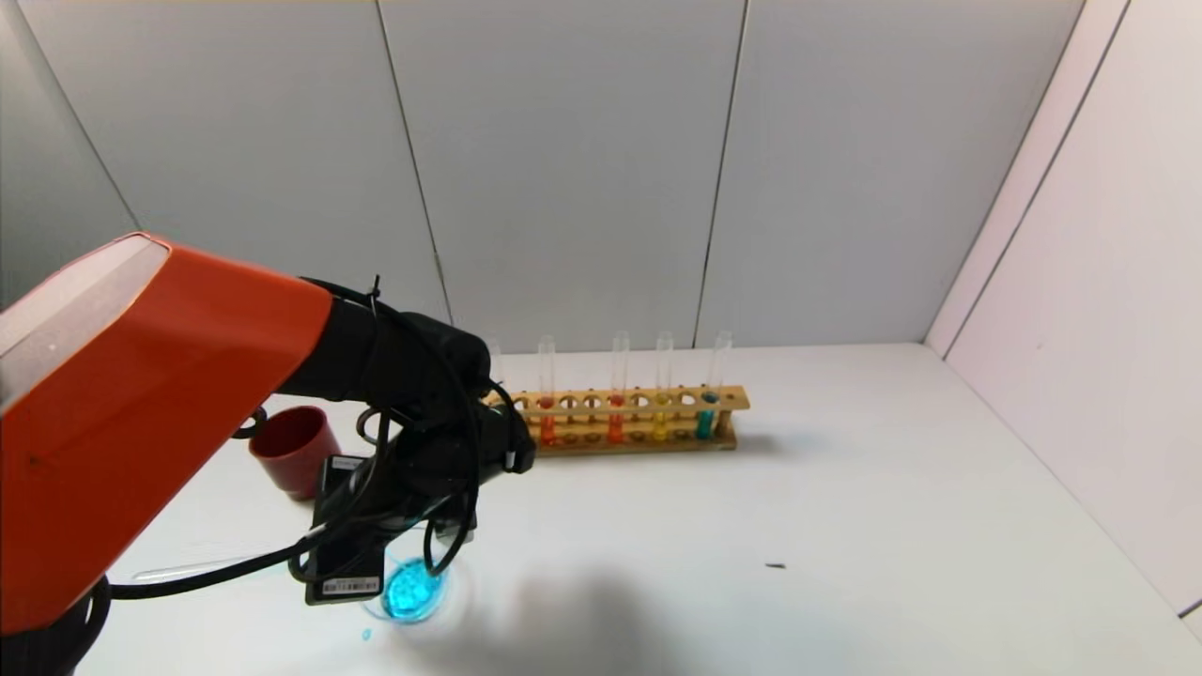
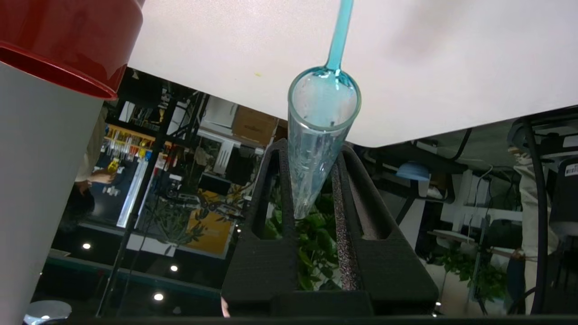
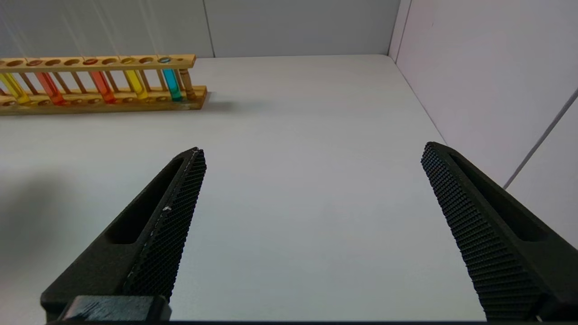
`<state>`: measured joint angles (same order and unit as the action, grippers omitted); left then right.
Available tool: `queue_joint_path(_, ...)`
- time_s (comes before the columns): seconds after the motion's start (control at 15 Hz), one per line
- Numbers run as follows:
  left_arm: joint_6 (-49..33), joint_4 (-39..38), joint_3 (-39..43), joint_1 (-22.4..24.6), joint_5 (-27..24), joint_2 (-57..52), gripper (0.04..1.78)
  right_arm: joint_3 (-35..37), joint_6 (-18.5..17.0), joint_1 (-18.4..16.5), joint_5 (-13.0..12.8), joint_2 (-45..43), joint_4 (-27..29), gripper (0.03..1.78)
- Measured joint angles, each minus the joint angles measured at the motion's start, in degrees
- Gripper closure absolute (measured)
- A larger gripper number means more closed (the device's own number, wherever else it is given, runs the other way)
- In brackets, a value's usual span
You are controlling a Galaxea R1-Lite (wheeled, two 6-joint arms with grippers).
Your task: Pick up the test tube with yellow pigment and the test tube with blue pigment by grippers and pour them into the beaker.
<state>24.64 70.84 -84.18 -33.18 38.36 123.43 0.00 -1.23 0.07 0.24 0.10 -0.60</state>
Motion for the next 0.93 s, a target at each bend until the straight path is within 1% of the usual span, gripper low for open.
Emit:
queue_joint_path(0.4, -0.1, 1.9, -1.5, -0.6, 0.7, 2.4, 1.53, 0.0, 0.0, 0.0, 0.0, 0.0, 0.0, 0.07)
queue_joint_path(0.67, -0.2, 5.9, -4.5, -0.7, 0.8, 3.8, 1.53, 0.0, 0.0, 0.0, 0.0, 0.0, 0.0, 0.07)
queue_joint_path(0.93, -0.2, 6.7, -6.1, -0.8, 0.9, 4.6, 1.53, 0.0, 0.0, 0.0, 0.0, 0.0, 0.0, 0.07)
